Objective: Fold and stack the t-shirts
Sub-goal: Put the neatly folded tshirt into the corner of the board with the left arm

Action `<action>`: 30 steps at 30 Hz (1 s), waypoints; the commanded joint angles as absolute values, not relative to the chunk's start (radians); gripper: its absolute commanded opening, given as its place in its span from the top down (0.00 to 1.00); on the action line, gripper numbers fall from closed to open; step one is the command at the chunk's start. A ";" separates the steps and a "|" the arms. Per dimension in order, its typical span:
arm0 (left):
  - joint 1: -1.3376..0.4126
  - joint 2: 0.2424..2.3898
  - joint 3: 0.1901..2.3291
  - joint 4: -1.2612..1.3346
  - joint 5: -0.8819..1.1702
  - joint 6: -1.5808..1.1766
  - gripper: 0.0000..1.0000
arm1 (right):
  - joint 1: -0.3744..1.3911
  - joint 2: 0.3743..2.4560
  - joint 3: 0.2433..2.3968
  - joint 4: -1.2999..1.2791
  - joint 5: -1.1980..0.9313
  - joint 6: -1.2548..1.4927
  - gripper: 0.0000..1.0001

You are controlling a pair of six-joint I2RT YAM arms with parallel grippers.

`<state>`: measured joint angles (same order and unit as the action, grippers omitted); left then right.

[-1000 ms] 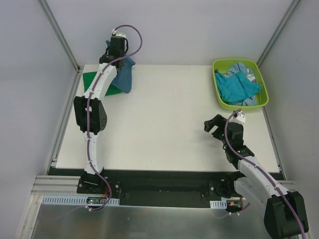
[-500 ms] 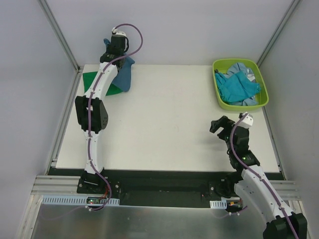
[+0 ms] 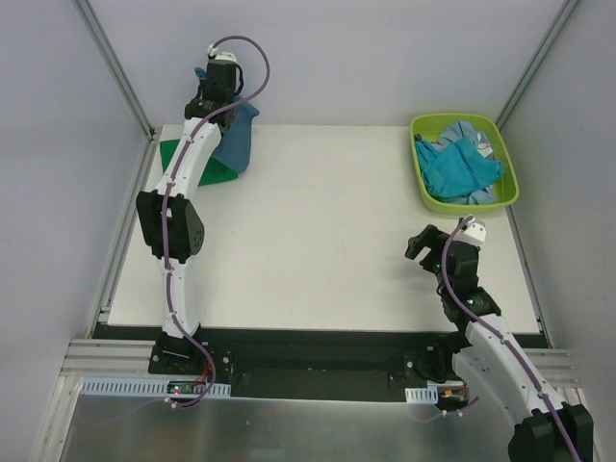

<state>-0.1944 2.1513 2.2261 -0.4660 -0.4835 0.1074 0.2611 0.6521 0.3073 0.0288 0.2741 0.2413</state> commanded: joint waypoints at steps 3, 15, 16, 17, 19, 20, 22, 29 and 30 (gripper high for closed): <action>-0.186 2.074 2.237 -0.453 -0.479 0.080 1.00 | 0.252 0.660 0.350 0.038 0.299 0.222 0.04; -0.149 2.157 2.240 -0.466 -0.540 0.098 1.00 | 0.249 0.698 0.357 0.038 0.314 0.216 0.04; -0.143 2.163 2.238 -0.469 -0.532 0.092 1.00 | 0.250 0.703 0.359 0.038 0.318 0.216 0.04; -0.138 2.166 2.232 -0.469 -0.528 0.086 1.00 | 0.247 0.707 0.362 0.038 0.318 0.215 0.04; -0.129 2.178 2.224 -0.469 -0.538 0.080 1.00 | 0.249 0.712 0.362 0.038 0.316 0.215 0.04; -0.124 2.186 2.223 -0.469 -0.541 0.083 1.00 | 0.247 0.715 0.362 0.038 0.318 0.215 0.04; -0.111 2.201 2.221 -0.469 -0.526 0.083 1.00 | 0.247 0.719 0.362 0.038 0.322 0.215 0.04; -0.064 2.259 2.210 -0.469 -0.537 0.077 1.00 | 0.245 0.736 0.367 0.035 0.330 0.216 0.04; -0.057 2.266 2.210 -0.471 -0.537 0.075 1.00 | 0.245 0.738 0.367 0.035 0.330 0.216 0.04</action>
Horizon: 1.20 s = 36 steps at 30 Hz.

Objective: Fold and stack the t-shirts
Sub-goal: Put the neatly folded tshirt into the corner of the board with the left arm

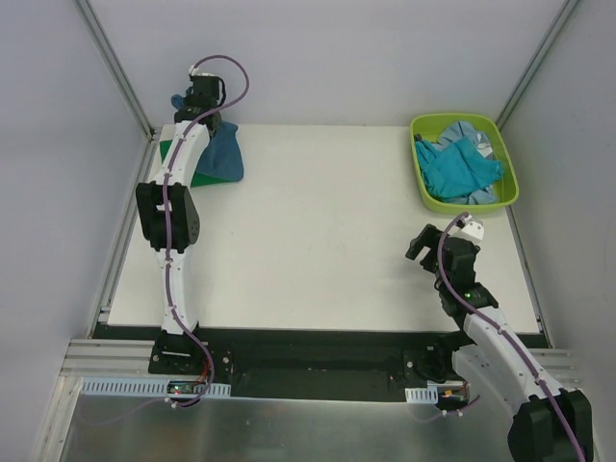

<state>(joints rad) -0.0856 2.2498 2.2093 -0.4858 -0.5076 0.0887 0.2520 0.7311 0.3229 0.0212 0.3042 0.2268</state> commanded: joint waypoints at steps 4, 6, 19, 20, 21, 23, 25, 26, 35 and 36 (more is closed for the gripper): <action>-0.029 2.284 2.210 -0.469 -0.514 0.071 1.00 | 0.244 0.749 0.370 0.035 0.333 0.218 0.04; -0.011 2.296 2.210 -0.469 -0.509 0.069 1.00 | 0.242 0.753 0.370 0.035 0.336 0.216 0.04; 0.080 2.401 2.272 -0.468 -0.558 0.090 0.01 | 0.241 0.798 0.388 0.029 0.341 0.215 0.04; 0.080 2.392 2.272 -0.469 -0.554 0.089 0.01 | 0.241 0.798 0.388 0.028 0.339 0.215 0.04; 0.081 2.375 2.258 -0.468 -0.533 0.087 0.01 | 0.239 0.796 0.391 0.022 0.337 0.215 0.04; 0.081 2.312 2.214 -0.468 -0.471 0.049 0.01 | 0.239 0.792 0.394 0.011 0.339 0.216 0.04; 0.081 2.249 2.169 -0.468 -0.393 0.003 0.01 | 0.241 0.779 0.391 0.005 0.334 0.218 0.04; 0.081 2.209 2.146 -0.466 -0.355 -0.035 0.01 | 0.239 0.770 0.390 0.005 0.328 0.218 0.04; 0.031 1.887 1.863 -0.446 0.024 -0.222 0.01 | 0.239 0.657 0.351 -0.025 0.298 0.224 0.04; 0.003 1.846 1.826 -0.428 0.032 -0.235 0.01 | 0.238 0.640 0.347 -0.029 0.296 0.227 0.04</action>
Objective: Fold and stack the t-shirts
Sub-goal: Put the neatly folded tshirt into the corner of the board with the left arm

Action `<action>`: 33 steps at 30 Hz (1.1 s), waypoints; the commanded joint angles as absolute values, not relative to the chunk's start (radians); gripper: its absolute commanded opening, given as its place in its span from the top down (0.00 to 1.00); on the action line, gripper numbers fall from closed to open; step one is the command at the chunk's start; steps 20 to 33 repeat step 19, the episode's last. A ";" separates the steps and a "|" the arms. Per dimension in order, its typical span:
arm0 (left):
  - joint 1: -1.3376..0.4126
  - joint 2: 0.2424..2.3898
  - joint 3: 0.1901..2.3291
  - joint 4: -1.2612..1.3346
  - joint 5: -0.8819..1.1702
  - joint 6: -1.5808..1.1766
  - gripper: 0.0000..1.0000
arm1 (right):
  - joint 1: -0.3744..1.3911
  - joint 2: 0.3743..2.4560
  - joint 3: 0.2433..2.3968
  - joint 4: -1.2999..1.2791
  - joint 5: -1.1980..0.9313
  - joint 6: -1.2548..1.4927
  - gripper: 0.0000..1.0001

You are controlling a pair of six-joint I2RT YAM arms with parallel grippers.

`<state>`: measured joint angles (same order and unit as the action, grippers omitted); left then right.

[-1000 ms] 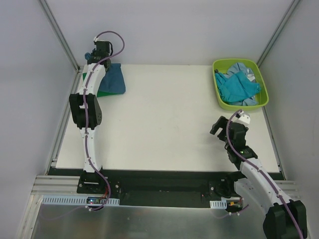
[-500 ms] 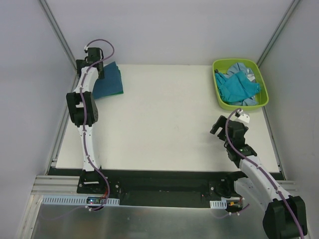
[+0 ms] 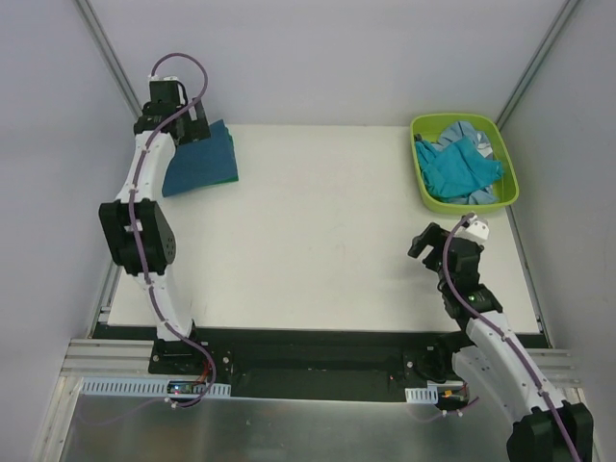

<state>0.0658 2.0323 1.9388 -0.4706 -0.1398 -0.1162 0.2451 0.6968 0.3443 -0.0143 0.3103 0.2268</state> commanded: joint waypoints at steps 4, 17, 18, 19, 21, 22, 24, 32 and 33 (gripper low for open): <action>-0.220 1.671 1.591 -0.310 -0.183 -0.173 0.01 | 0.238 0.574 0.324 -0.040 0.284 0.239 0.04; -0.543 0.821 0.568 0.040 -0.112 -0.466 0.01 | 0.236 0.469 0.258 -0.005 0.178 0.229 0.04; -0.543 0.774 0.551 0.008 -0.138 -0.471 0.01 | 0.238 0.471 0.258 0.020 0.170 0.229 0.04; -0.543 0.725 0.540 -0.032 -0.165 -0.474 0.01 | 0.236 0.472 0.259 0.021 0.167 0.230 0.04; -0.543 0.725 0.540 -0.032 -0.165 -0.474 0.01 | 0.236 0.472 0.259 0.021 0.167 0.230 0.04; -0.543 0.725 0.540 -0.032 -0.165 -0.474 0.01 | 0.236 0.472 0.259 0.021 0.167 0.230 0.04; -0.543 0.725 0.540 -0.032 -0.165 -0.474 0.01 | 0.236 0.472 0.259 0.021 0.167 0.230 0.04; -0.543 0.725 0.540 -0.032 -0.165 -0.474 0.01 | 0.236 0.472 0.259 0.021 0.167 0.230 0.04; -0.543 0.725 0.540 -0.032 -0.165 -0.474 0.01 | 0.236 0.472 0.259 0.021 0.167 0.230 0.04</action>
